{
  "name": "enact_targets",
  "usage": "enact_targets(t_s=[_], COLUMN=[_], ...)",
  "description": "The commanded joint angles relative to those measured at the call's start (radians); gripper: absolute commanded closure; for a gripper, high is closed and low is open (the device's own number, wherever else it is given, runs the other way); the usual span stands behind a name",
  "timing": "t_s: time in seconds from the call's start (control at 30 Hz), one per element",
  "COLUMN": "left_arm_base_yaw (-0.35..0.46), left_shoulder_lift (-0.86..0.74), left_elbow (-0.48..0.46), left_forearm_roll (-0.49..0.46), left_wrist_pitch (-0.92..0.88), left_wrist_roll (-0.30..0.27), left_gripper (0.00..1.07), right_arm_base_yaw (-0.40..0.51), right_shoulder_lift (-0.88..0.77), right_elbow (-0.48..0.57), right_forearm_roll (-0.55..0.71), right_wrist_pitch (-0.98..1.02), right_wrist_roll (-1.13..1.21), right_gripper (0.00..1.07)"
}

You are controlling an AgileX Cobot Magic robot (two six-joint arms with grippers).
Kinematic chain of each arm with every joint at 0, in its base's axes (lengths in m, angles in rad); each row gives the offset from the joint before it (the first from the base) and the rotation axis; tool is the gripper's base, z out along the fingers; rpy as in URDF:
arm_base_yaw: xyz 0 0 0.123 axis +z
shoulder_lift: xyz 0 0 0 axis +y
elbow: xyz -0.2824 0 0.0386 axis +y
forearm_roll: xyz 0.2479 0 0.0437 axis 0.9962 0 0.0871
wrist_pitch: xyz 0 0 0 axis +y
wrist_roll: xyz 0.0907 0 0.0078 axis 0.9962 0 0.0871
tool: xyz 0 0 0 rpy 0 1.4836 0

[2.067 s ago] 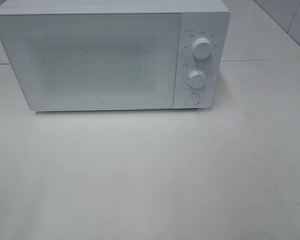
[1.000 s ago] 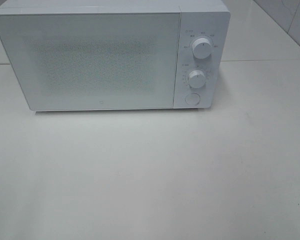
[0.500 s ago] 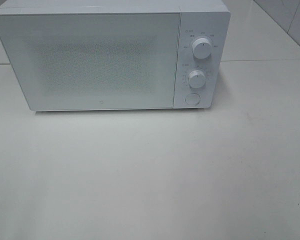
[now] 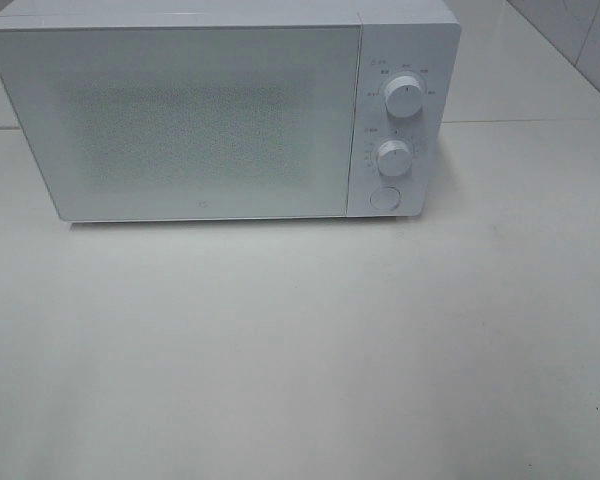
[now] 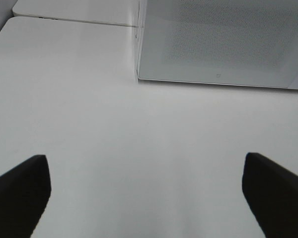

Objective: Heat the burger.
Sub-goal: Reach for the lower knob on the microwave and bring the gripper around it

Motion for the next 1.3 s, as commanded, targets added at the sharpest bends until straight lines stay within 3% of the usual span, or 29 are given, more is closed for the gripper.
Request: enact_targets(t_s=[0.03, 0.27, 0.33, 1.1, 1.3], left_arm_base_yaw=[0.004, 0.004, 0.004, 0.004, 0.004], left_shoulder_lift=[-0.019, -0.019, -0.019, -0.019, -0.019], left_elbow=[0.005, 0.005, 0.005, 0.005, 0.005], left_forearm_roll=[-0.004, -0.004, -0.004, -0.004, -0.004], left_wrist_pitch=[0.000, 0.000, 0.000, 0.000, 0.000], left_wrist_roll=[-0.006, -0.006, -0.006, -0.006, -0.006], left_gripper=[0.09, 0.09, 0.09, 0.09, 0.09], right_arm_base_yaw=[-0.008, -0.008, -0.008, -0.008, 0.037], right_shoulder_lift=[0.063, 0.177, 0.256, 0.757, 0.897], right_elbow=[0.044, 0.091, 0.114, 0.137, 0.187], right_forearm_roll=[0.001, 0.007, 0.007, 0.011, 0.141], right_wrist_pitch=[-0.132, -0.288, -0.417, -1.081, -1.319], right_wrist_roll=[0.001, 0.001, 0.001, 0.006, -0.098], right_gripper=[0.35, 0.35, 0.35, 0.35, 0.35])
